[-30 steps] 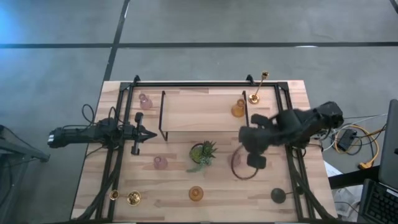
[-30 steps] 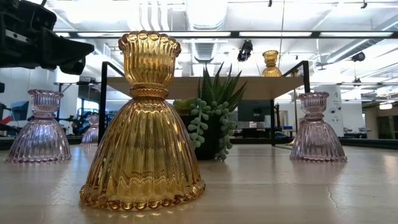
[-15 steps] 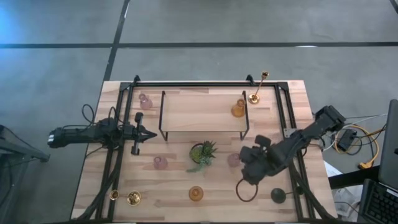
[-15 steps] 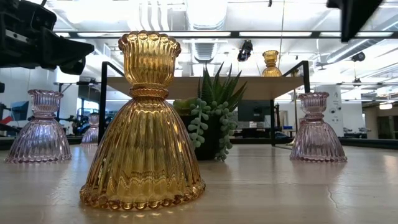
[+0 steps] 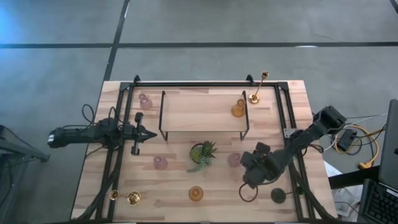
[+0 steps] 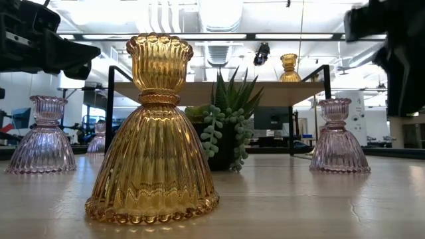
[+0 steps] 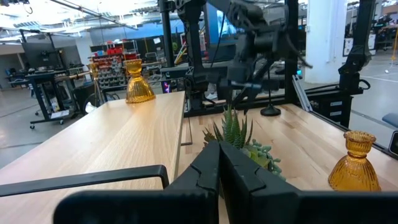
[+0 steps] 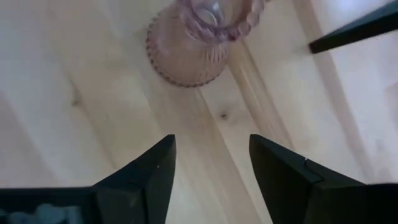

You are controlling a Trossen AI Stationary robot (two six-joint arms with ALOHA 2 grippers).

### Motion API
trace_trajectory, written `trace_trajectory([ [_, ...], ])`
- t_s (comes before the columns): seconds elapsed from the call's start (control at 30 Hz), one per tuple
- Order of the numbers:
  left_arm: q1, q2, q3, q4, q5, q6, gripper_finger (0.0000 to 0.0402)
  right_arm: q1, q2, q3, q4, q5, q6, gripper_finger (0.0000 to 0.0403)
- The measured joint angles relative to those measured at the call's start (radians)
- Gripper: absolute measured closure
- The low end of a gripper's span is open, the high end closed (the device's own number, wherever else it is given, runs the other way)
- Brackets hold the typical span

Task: Pick & Place candle stick holders
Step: Put the pink glass candle holder on the shelf

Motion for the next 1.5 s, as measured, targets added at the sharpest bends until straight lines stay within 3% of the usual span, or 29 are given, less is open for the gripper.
trace_trajectory([
  [0.2,0.0,0.0,0.0,0.0,0.0,0.0,0.039,0.056,0.0,-0.118,0.152,0.15,0.09,0.019],
  [0.43,0.0,0.0,0.0,0.0,0.0,0.0,0.039,0.181,-0.007,-0.202,0.239,0.425,0.266,0.019],
  [0.7,0.0,0.0,0.0,0.0,0.0,0.0,0.039,0.204,-0.007,-0.27,0.398,0.536,0.334,0.0189],
  [0.87,0.0,0.0,0.0,0.0,0.0,0.0,0.039,0.188,-0.007,-0.303,0.535,0.55,0.229,0.0186],
  [1.5,0.0,0.0,0.0,0.0,0.0,0.0,0.039,0.088,-0.006,-0.32,0.701,0.574,0.04,0.0188],
])
